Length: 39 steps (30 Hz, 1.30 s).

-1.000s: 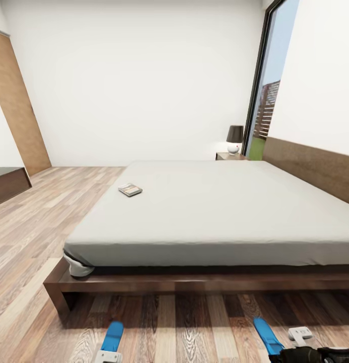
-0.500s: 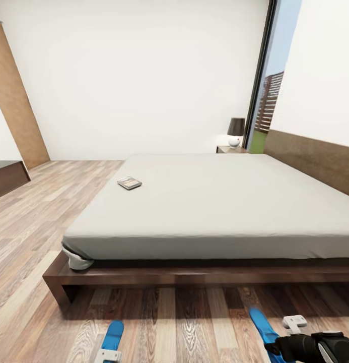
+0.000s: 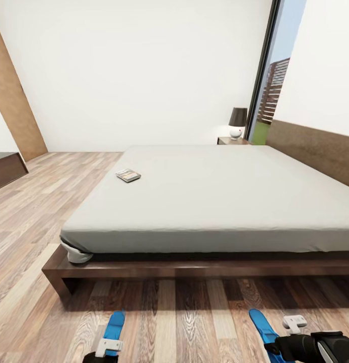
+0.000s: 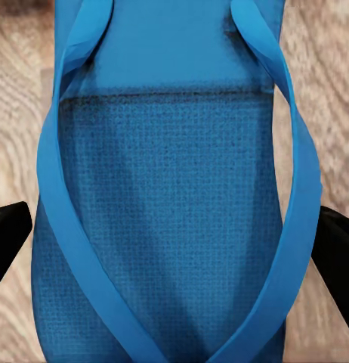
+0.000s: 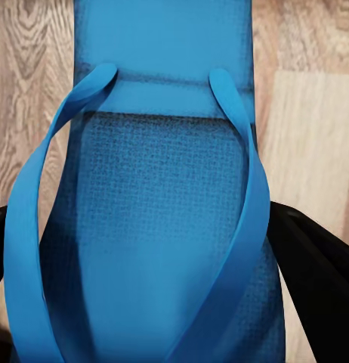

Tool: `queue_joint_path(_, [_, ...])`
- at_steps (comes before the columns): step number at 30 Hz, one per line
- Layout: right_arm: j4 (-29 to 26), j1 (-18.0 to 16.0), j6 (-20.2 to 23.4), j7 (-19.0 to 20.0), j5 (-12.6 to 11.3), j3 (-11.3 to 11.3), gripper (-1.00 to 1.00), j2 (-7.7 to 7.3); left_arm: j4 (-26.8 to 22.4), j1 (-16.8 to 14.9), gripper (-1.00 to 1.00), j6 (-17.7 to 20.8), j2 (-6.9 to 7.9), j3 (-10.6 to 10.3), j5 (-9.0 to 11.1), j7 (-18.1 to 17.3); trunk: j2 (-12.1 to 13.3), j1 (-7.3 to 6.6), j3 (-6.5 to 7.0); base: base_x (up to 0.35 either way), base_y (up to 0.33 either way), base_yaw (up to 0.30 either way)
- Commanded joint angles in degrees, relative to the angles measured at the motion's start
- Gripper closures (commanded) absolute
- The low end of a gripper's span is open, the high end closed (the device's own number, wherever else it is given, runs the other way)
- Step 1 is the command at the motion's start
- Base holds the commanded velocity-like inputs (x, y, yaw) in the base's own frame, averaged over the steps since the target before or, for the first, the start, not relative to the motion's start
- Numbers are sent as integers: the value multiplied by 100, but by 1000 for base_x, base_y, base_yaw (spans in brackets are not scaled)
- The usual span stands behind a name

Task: In the bedroom, move the book from the bed onto either nightstand, and place the two sandals side by side next to the bed.

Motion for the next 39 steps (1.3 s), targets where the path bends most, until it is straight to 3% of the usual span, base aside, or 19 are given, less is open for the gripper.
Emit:
queue_joint_path(1, [-4, -1, 43, -16, -54, -2, 100, 0, 2, -37, 100, -16, 3, -48, 52, 24, -2, -1, -5, 0, 0, 0])
queue_joint_path(13, [0, -25, 50, -20, -45, -2, 100, -27, 3, -330, 100, -24, 4, -48, 50, 172, -15, 25, -227, 0, 0, 0])
queue_joint_path(39, [3, -81, 55, -44, -27, -2, 100, -20, 5, -348, 100, -60, 4, -57, 52, 216, -50, 92, -803, 0, 0, 0])
